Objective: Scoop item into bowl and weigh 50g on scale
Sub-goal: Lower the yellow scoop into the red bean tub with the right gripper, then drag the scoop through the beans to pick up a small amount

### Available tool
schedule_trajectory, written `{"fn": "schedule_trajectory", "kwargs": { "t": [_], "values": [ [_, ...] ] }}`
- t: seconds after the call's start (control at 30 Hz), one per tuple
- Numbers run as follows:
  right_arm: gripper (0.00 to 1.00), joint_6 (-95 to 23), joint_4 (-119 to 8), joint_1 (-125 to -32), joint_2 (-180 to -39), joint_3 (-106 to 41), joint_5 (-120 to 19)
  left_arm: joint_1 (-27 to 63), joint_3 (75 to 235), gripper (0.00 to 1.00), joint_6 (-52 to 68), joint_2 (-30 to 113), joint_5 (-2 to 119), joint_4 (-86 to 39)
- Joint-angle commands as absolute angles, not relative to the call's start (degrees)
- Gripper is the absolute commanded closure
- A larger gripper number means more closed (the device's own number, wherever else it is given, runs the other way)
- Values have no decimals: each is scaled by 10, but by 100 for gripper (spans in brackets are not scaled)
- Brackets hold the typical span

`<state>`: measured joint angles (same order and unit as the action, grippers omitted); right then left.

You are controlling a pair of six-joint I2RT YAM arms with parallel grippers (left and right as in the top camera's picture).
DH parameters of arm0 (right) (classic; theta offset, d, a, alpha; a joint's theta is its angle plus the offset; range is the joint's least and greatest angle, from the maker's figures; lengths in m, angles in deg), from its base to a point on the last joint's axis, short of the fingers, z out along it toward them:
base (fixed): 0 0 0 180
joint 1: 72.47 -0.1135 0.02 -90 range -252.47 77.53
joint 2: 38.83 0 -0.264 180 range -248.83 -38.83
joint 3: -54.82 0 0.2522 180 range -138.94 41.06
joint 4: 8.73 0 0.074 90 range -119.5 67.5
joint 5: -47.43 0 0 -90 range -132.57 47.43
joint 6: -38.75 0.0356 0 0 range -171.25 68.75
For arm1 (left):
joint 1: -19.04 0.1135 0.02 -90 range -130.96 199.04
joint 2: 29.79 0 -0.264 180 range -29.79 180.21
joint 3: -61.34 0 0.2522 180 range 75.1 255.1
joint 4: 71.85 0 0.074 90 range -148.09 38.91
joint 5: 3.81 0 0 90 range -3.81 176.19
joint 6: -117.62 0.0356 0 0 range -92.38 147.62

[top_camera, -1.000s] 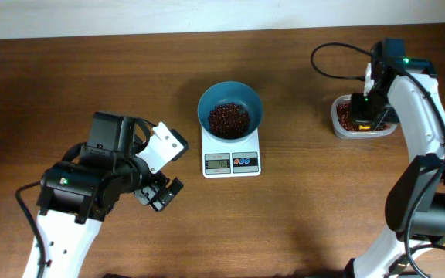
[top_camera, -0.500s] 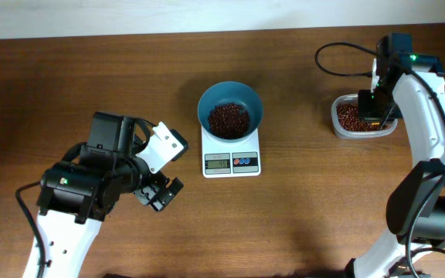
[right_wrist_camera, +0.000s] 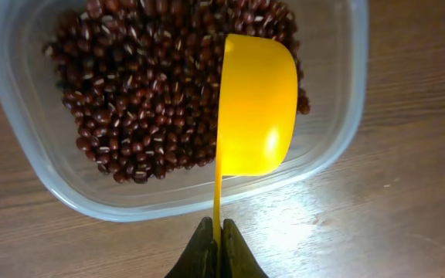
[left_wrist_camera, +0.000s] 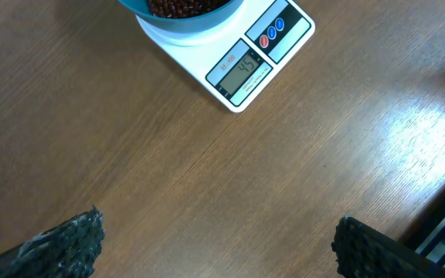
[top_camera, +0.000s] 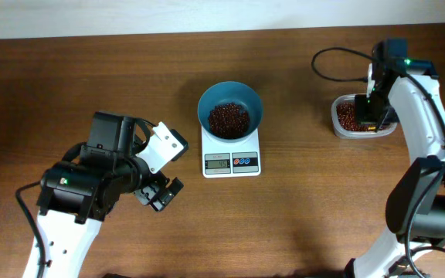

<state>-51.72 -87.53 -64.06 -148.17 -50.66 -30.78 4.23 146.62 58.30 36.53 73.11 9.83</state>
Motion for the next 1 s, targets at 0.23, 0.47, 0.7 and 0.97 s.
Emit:
{"fn": "schedule_trajectory", "kwargs": {
  "t": [0.23,0.47,0.7,0.97],
  "values": [
    [96,-512,-854,-652,-1489,-477,-401,46,1477,1,594,369,731,98],
    [96,-493,-853,-652,-1488,-493,-435,46,1477,1,594,369,731,98],
    [96,-464,-855,-643,-1486,-493,-436,46,1477,1,594,369,731,97],
    [96,-480,-859,-584,-1475,-494,-528,46,1477,1,594,369,731,97]
  ]
}}
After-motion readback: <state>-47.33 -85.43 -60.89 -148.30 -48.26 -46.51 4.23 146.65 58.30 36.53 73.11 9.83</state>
